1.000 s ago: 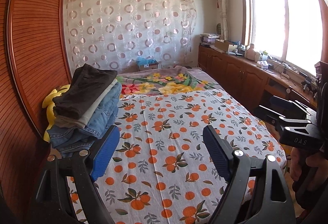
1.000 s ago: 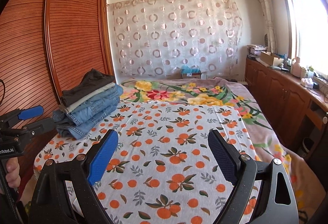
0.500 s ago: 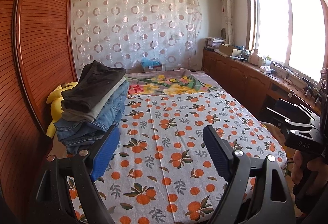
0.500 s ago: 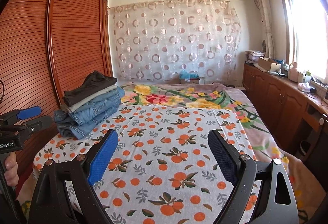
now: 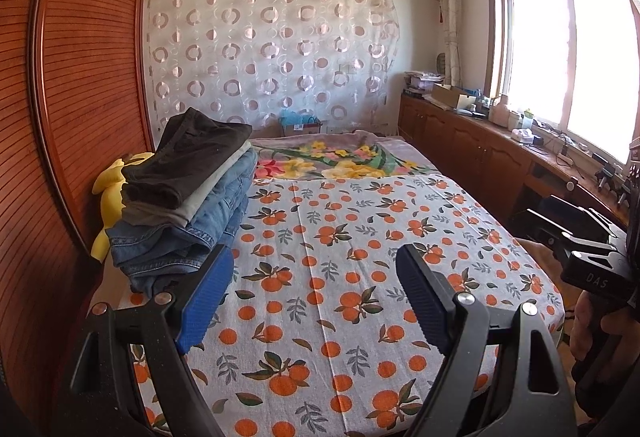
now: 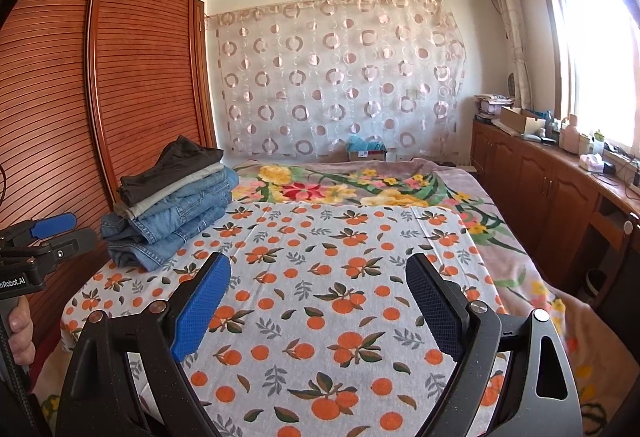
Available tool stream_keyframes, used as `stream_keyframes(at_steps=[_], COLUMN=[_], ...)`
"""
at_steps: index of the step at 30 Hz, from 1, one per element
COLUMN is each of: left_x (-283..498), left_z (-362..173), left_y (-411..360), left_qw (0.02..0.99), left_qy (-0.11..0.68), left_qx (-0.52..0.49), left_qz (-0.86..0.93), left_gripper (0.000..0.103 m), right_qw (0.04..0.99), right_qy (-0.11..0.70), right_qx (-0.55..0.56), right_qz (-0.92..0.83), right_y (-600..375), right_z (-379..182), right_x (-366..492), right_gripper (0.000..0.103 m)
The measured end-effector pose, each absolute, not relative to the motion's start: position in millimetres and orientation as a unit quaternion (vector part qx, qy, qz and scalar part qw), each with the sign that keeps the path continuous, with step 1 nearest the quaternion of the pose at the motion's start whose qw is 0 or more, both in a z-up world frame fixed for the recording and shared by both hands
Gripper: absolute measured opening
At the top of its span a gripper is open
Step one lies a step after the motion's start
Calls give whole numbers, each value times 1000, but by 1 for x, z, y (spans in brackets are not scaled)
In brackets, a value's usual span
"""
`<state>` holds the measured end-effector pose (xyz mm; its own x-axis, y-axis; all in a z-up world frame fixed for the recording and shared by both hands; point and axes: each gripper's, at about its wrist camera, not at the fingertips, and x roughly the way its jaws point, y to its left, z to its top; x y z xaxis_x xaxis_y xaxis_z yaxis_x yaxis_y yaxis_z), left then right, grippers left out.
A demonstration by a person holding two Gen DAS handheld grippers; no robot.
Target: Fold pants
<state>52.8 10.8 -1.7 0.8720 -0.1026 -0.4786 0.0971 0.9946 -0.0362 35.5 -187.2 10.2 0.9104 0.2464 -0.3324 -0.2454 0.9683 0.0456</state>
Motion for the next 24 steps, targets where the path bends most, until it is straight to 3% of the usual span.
stream_keyframes(at_steps=[24], left_x=[51], left_z=[-6], left_y=[10], left_qw=[968], left_qy=[247], left_qx=[-7], left_qz=[-52], left_gripper=[84], right_qw=[977], right_qy=[165], right_qx=[0], right_qz=[133], right_y=[-186], right_z=[7], right_x=[37], right_gripper=[90])
